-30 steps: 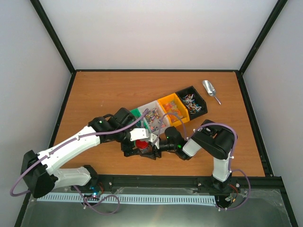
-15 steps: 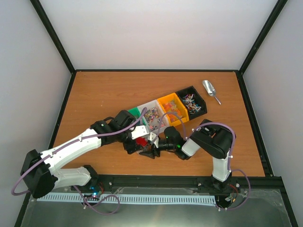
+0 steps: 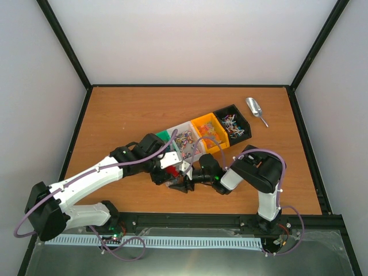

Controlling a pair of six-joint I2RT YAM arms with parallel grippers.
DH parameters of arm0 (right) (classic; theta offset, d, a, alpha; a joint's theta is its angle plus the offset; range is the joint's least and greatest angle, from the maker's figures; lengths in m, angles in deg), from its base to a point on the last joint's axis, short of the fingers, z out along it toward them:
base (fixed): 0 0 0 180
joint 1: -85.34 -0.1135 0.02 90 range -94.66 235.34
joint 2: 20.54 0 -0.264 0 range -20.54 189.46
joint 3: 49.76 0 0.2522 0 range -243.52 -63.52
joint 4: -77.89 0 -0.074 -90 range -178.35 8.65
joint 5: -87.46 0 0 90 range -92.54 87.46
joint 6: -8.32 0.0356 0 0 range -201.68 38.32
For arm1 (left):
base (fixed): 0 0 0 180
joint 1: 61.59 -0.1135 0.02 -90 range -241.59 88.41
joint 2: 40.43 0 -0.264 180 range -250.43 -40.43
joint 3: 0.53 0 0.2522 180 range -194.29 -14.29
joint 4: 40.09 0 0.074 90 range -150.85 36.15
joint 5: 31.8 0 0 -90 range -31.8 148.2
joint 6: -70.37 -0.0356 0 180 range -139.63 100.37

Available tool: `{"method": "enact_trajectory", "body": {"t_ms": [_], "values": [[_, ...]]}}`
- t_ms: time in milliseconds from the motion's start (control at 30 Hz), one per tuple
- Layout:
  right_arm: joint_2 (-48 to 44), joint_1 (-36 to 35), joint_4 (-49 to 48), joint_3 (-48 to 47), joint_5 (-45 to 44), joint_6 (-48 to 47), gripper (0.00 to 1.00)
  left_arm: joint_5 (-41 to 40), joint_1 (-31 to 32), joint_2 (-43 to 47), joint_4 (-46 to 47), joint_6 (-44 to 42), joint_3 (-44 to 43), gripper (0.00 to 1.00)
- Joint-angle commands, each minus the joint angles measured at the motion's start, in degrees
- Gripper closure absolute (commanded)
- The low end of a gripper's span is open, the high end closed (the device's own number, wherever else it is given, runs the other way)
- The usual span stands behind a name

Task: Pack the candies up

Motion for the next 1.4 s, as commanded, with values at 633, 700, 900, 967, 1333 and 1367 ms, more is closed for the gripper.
{"method": "enact_trajectory", "body": {"t_ms": [633,700,900,967,1333,1367], "values": [[1.9,-0.5,5.3,1.4,4.8,-6.1,0.53,8.6,-1.2,-12.2,-23.5,-36.6,-17.0,0.25],[1.7,-0.5,4.9,1.5,2.8,-5.1,0.54,7.1,-1.3,-9.8,-20.8,-30.7,-16.0,0.12],[1.3,-0.5,3.4,1.0,-4.3,-2.6,0.53,3.2,-1.3,-2.1,-15.4,-14.1,-10.9,0.01],[1.7,-0.5,3.1,0.7,-6.4,-2.0,0.53,3.0,-1.3,-0.7,-14.1,-9.2,-9.0,0.01],[3.0,-0.5,4.3,-0.2,-9.3,-0.7,0.52,-1.2,-1.1,-1.0,-5.2,6.5,-5.2,0.09],[3.0,-0.6,4.3,-0.3,-9.3,-0.7,0.52,-1.4,-1.0,-0.9,-4.7,7.0,-5.0,0.09]]}}
